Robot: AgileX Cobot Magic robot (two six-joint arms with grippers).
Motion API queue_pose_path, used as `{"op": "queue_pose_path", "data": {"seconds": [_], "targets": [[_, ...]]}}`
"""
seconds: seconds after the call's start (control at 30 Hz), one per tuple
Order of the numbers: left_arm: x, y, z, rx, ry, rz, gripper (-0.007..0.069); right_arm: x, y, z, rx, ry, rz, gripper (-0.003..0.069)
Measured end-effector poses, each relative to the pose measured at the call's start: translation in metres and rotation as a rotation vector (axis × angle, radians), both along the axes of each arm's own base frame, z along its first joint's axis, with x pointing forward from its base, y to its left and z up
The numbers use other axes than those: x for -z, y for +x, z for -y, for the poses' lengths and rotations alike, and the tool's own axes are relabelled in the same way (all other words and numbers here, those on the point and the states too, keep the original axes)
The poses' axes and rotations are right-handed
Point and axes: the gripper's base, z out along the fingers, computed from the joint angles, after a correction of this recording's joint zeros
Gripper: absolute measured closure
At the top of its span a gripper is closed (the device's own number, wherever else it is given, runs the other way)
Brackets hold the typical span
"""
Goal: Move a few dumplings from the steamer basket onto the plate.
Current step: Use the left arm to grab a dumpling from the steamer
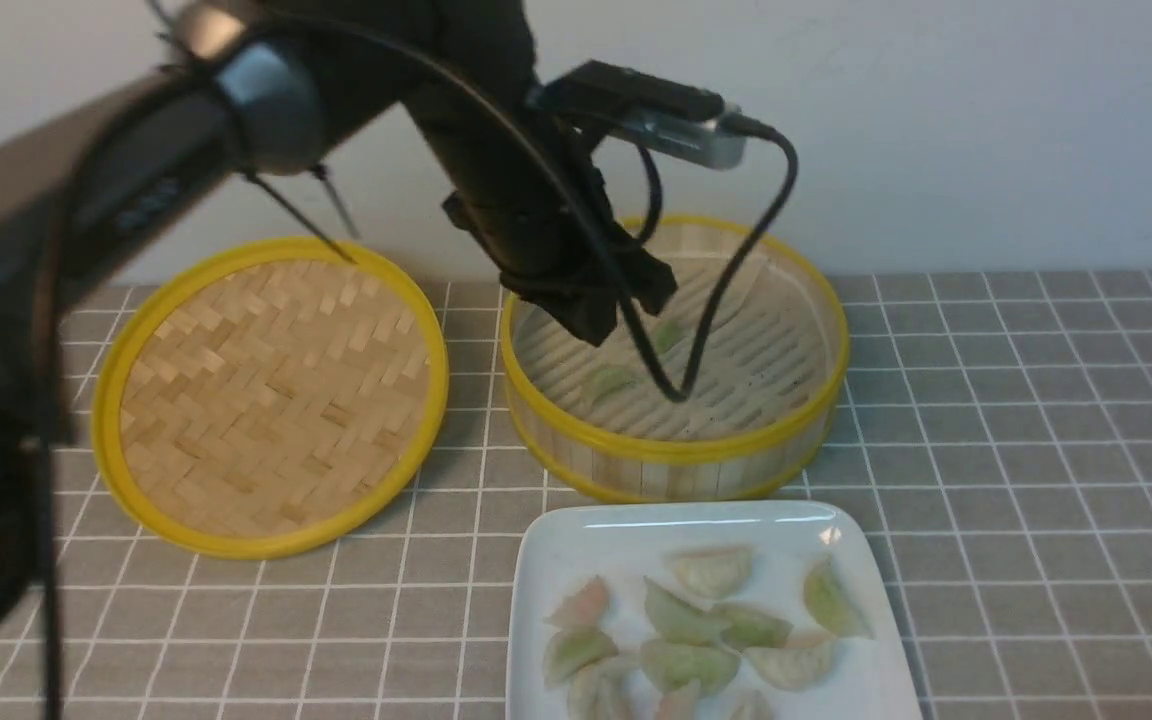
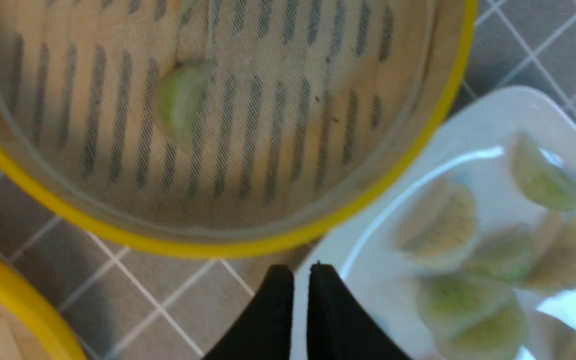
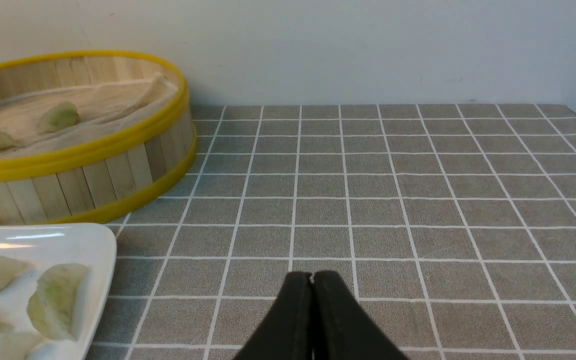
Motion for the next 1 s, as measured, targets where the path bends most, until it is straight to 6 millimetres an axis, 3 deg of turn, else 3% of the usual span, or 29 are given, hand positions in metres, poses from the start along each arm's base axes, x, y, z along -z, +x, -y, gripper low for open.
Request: {"op": "queue_pose_path", "data": {"seconds": [0.1, 0.3, 0.4, 0.5, 0.73, 1.0], "targets": [[0.028, 0.023, 0.013, 0.015, 0.08, 0.031, 0.0499, 0.0, 0.0, 0.0, 0.0, 0.0, 0.0, 0.0673], [0.081, 0.051, 0.02, -0.045, 0.211, 0.055, 0.0241, 0.0, 0.0, 0.0, 0.0, 0.0, 0.0, 0.0673], [0.096, 0.058, 0.02, -0.066, 0.237, 0.08, 0.0121, 0.0, 0.0, 0.0, 0.0, 0.0, 0.0, 0.0673], [0.1, 0.059, 0.02, -0.071, 0.237, 0.084, 0.0052, 0.0, 0.0, 0.0, 0.0, 0.0, 0.0, 0.0673], [0.099, 0.059, 0.022, -0.073, 0.221, 0.074, 0.0032, 0.0, 0.0, 0.0, 0.0, 0.0, 0.0, 0.0673], [0.098, 0.061, 0.031, -0.076, 0.128, 0.105, 0.0116, 0.0, 0.0, 0.0, 0.0, 0.0, 0.0, 0.0673]]}}
